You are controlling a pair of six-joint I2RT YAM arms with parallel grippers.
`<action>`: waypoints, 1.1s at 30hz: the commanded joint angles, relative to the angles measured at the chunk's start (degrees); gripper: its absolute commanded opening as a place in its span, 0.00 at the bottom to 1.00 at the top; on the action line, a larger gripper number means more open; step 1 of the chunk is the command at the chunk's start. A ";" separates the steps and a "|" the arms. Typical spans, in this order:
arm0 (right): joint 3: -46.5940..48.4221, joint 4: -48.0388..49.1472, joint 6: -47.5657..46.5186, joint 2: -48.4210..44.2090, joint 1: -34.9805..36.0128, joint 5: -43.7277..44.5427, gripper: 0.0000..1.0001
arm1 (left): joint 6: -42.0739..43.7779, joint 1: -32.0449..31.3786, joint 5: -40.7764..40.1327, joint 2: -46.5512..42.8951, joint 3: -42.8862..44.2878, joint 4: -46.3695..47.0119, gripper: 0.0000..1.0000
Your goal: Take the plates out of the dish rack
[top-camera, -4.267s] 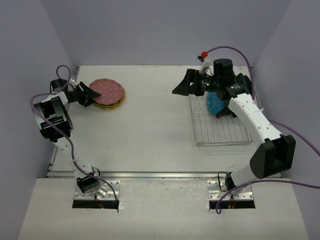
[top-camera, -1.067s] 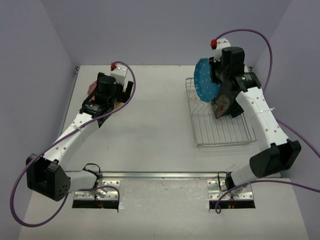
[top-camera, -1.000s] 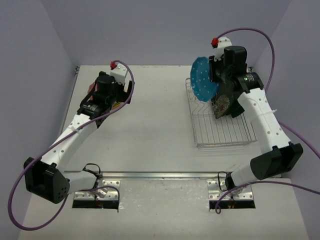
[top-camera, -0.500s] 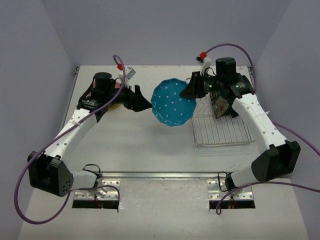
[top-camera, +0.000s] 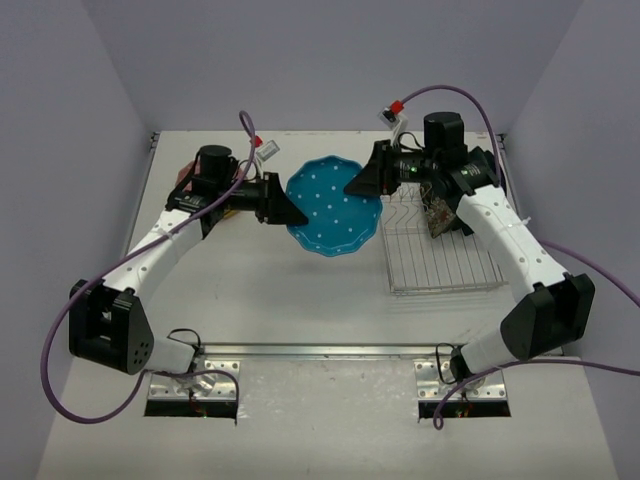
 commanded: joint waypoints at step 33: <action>-0.26 -0.75 -0.57 -2.67 -1.61 15.54 0.99 | 0.87 41.86 -10.03 30.22 22.21 -7.91 0.00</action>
